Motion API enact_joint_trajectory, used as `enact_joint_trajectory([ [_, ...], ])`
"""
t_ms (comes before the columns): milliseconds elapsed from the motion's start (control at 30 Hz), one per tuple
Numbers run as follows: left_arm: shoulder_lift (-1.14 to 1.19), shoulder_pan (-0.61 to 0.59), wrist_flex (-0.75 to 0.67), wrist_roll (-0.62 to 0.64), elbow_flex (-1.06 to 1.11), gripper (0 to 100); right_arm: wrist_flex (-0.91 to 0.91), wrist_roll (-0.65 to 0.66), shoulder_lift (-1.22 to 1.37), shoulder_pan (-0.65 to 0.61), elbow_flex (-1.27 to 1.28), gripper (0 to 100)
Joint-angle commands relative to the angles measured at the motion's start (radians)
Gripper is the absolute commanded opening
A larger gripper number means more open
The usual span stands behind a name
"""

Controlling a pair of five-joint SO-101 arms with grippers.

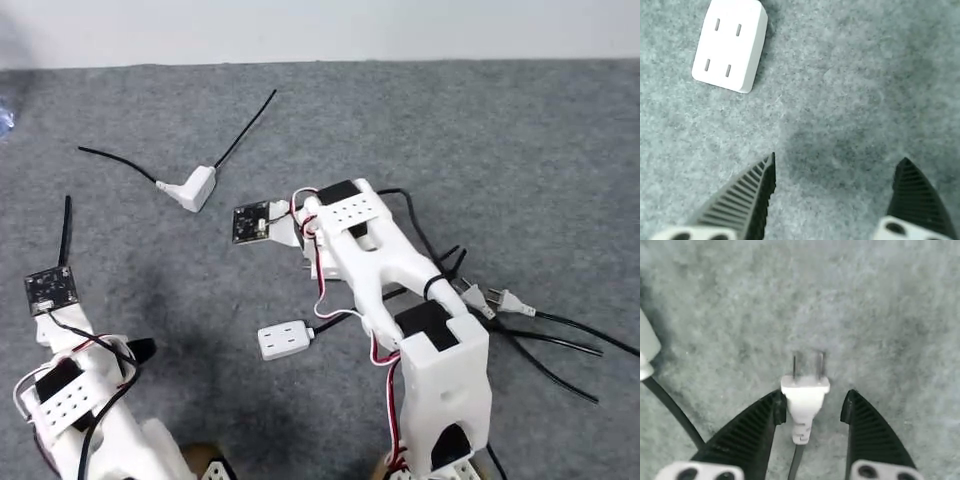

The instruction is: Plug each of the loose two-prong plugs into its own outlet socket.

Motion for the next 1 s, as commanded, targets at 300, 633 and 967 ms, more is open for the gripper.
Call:
enact_joint_trajectory([
  [300, -0.018, 0.002, 0.005, -0.008, -0.041, 35, -0.010, 0.008, 0.042, -0.021, -0.028, 17.7],
  [633, -0.018, 0.002, 0.005, -0.008, -0.041, 35, 0.031, 0.008, -0.007, 0.005, -0.068, 17.7],
  [967, -0.018, 0.002, 0.005, -0.008, -0.041, 35, 0.042, 0.008, -0.008, 0.010, -0.068, 17.7],
])
